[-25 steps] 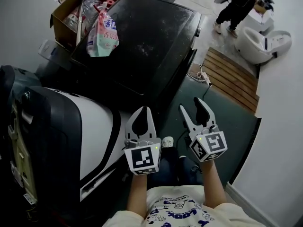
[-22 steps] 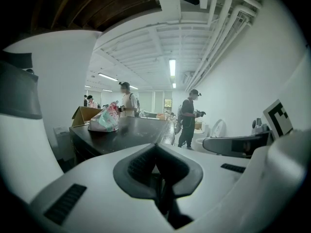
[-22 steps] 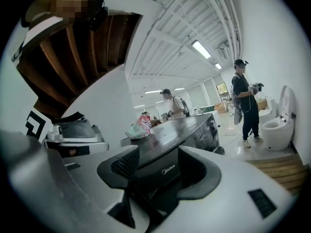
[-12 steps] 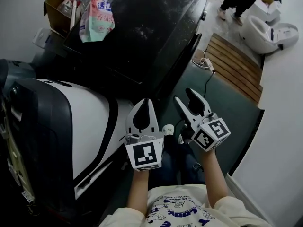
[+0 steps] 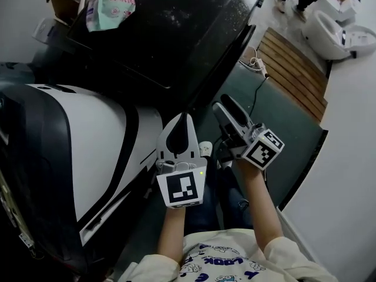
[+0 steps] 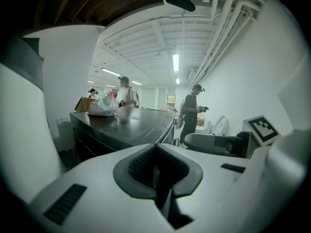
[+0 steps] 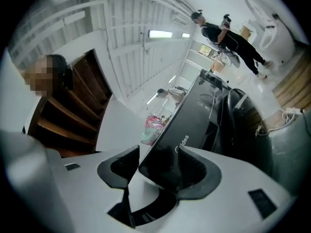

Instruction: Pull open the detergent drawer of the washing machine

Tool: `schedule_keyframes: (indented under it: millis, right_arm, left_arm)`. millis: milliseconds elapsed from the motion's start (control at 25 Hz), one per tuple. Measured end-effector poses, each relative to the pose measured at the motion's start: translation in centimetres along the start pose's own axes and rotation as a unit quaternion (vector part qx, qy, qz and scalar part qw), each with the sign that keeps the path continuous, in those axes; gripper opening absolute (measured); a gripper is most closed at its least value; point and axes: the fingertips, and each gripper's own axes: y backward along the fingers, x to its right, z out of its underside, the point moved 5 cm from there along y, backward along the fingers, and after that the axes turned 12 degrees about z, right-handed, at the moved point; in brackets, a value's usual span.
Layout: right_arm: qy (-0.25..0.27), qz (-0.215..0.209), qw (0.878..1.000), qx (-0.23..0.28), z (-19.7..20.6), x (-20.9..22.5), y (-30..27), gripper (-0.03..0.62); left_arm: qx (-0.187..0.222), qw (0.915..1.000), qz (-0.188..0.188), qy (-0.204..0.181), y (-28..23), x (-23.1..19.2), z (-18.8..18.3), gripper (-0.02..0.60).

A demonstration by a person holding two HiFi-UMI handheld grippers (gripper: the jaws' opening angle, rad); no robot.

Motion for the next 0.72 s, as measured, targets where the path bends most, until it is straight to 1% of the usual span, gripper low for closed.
schedule_keyframes:
  millis: [80, 160, 360, 720]
  right_arm:
    - [-0.032, -0.011, 0.999, -0.001, 0.3, 0.6, -0.4, 0.247]
    - [-0.051, -0.019, 0.998, -0.006, 0.7, 1.3, -0.8, 0.247]
    - [-0.077, -0.032, 0.996, -0.011, 1.5, 3.0, -1.9, 0.247]
    - [-0.132, -0.069, 0.989, -0.009, 2.2, 5.9, -3.9, 0.252]
  left_arm:
    - [-0.001, 1.0000, -0.001, 0.002, -0.2, -0.1, 0.6, 0.014]
    - [-0.003, 1.0000, -0.002, 0.005, -0.4, -0.1, 1.2, 0.014]
    - [-0.007, 0.9999, 0.001, 0.013, -1.0, -0.3, 2.8, 0.014]
    - [-0.014, 0.9998, 0.013, 0.008, -2.2, 0.1, 4.9, 0.014]
